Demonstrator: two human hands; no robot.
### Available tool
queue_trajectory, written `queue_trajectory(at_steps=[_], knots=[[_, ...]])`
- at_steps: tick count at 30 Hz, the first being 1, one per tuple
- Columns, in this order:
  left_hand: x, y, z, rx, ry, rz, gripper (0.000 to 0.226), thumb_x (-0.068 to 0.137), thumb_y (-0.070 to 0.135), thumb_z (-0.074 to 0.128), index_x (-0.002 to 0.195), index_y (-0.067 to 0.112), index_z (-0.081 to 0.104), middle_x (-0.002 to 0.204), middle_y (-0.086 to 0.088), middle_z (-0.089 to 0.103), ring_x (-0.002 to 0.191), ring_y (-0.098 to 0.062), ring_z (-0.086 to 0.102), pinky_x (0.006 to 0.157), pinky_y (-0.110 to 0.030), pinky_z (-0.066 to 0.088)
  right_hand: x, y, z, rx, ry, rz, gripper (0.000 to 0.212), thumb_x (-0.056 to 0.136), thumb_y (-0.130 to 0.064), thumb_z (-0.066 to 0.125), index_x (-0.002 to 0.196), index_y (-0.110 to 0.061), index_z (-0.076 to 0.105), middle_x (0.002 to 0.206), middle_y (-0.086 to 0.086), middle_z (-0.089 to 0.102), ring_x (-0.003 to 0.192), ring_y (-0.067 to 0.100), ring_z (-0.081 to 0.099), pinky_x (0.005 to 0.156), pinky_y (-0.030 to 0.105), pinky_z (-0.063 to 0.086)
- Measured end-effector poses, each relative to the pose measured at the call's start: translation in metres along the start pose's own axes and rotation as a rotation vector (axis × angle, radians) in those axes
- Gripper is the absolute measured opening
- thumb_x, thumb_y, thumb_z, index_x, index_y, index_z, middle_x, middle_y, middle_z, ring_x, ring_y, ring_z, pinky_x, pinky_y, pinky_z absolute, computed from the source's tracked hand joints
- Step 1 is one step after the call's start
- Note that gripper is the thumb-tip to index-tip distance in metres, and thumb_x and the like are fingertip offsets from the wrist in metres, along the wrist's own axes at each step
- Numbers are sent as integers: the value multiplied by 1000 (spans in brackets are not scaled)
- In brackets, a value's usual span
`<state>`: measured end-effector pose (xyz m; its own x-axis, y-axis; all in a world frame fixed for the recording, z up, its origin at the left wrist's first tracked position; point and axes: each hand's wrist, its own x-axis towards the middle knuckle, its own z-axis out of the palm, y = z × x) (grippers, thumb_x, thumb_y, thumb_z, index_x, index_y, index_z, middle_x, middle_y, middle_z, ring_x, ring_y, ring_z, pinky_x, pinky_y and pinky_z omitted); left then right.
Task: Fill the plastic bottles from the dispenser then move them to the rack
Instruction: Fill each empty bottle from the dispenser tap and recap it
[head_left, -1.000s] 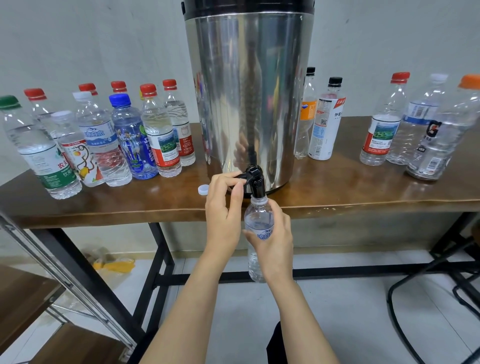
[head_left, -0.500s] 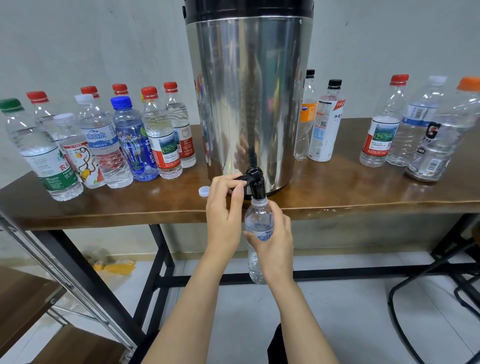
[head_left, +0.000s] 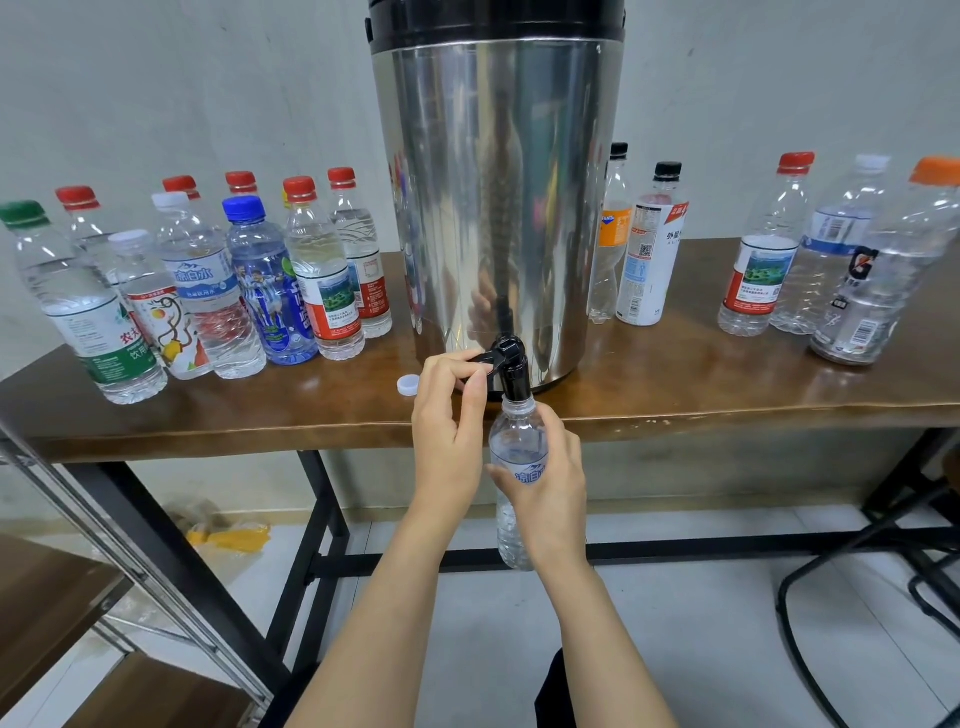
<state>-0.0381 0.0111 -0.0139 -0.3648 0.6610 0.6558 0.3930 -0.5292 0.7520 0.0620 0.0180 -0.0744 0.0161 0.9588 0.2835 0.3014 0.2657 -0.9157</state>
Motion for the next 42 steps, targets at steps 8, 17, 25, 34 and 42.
queue_trajectory(at_steps=[8,17,25,34,42], knots=[[0,0,0,-2,-1,0,14,100,13,49,98,13,63,111,4,60,112,-10,57,95,-16,41,0,-1,-1,1,2,-4,79,80,-17,81,143,-36,38,124,-16,43,99,-6,44,70,-1,37],[0,1,0,1,6,4,17,99,14,48,97,9,64,110,4,60,111,-5,56,94,-12,38,-1,-1,-1,20,-2,-5,78,80,-16,81,142,-37,39,124,-14,44,99,-24,43,71,-2,37],[0,1,0,-2,5,3,17,99,14,48,98,8,65,111,2,60,112,-7,56,94,-13,39,-1,-2,-1,17,0,10,79,80,-18,81,143,-37,38,127,-15,44,99,-20,44,72,0,38],[-1,1,-1,-1,1,-1,15,100,13,49,97,13,64,111,6,60,112,-6,56,93,-12,38,0,-1,-1,19,1,10,80,79,-18,81,144,-36,37,132,-12,45,106,-5,43,73,3,38],[-1,2,0,3,3,10,15,99,13,49,98,14,64,111,7,60,112,-4,56,93,-10,38,0,-2,-1,4,-1,10,79,80,-18,81,144,-35,38,132,-12,45,103,-4,43,71,1,39]])
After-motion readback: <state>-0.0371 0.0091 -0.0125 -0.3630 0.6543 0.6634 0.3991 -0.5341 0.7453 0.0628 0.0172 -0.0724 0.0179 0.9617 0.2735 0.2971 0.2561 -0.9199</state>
